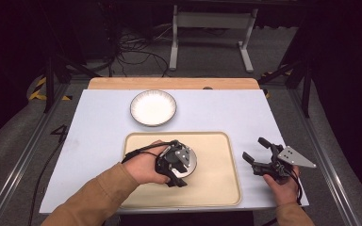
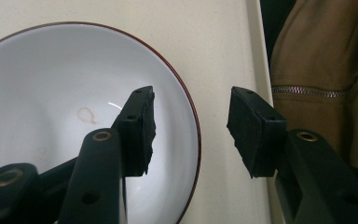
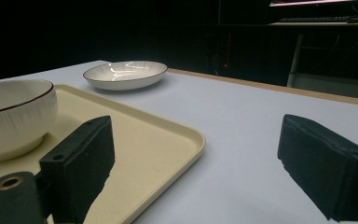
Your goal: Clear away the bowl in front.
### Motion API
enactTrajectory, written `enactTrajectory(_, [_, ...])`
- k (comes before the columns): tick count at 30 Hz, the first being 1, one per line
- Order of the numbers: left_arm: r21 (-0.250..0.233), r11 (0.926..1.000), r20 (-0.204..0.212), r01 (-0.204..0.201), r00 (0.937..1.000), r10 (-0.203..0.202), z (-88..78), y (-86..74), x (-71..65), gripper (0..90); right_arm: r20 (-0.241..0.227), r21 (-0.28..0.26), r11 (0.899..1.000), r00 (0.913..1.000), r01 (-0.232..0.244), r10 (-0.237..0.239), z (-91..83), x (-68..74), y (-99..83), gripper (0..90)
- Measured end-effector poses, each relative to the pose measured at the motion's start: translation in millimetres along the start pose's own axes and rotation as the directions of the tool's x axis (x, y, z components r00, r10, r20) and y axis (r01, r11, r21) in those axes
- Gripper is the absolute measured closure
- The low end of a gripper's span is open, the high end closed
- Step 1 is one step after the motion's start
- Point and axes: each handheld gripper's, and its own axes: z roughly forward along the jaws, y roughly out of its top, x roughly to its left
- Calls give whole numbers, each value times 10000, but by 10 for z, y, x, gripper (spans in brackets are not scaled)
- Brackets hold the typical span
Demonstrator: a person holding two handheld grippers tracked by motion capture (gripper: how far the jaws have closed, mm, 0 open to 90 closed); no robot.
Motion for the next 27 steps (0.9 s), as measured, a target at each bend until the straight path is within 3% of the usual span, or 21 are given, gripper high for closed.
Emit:
enactTrajectory(7, [-1002, 9936, -491, 521, 9972, -573, -118, -55, -34, 412, 12, -66, 9999, 9999, -117, 117, -4, -9, -1, 80])
enactTrajectory(13, [-1656, 9841, -838, 642, 9933, -790, -230, -113, -67, 346, -55, -80, 9999, 10000, -77, 76, -7, -10, -2, 63])
enactTrajectory(16, [-2332, 9695, -1132, 755, 9881, -1041, -331, -160, -98, 325, -113, -104, 9999, 9999, -82, 81, -10, -11, -3, 62])
enactTrajectory(17, [-2332, 9695, -1132, 755, 9881, -1041, -331, -160, -98, 323, -113, -104, 9999, 9999, -82, 81, -10, -11, -3, 62])
enactTrajectory(18, [-2500, 9649, -1225, 802, 9859, -1137, -358, -174, -107, 315, -136, -123, 9999, 9999, -91, 90, -12, -12, -3, 62])
enactTrajectory(20, [-2931, 9519, -1369, 898, 9814, -1347, -429, -214, -130, 306, -178, -127, 9998, 9998, -119, 117, -13, -16, -4, 62])
enactTrajectory(21, [-2931, 9519, -1369, 898, 9814, -1347, -429, -214, -130, 304, -178, -127, 9998, 9998, -119, 117, -13, -16, -4, 62])
enactTrajectory(22, [-3254, 9406, -1541, 973, 9759, -1543, -477, -253, -155, 297, -215, -114, 9998, 9996, -159, 156, -13, -21, -3, 62])
enactTrajectory(23, [-3254, 9406, -1541, 973, 9759, -1543, -477, -253, -155, 291, -215, -114, 9998, 9996, -159, 156, -13, -21, -3, 62])
enactTrajectory(27, [-3683, 9230, -1993, 1110, 9603, -1950, -562, -342, -203, 281, -275, -117, 9997, 9994, -206, 203, -11, -29, -4, 62])
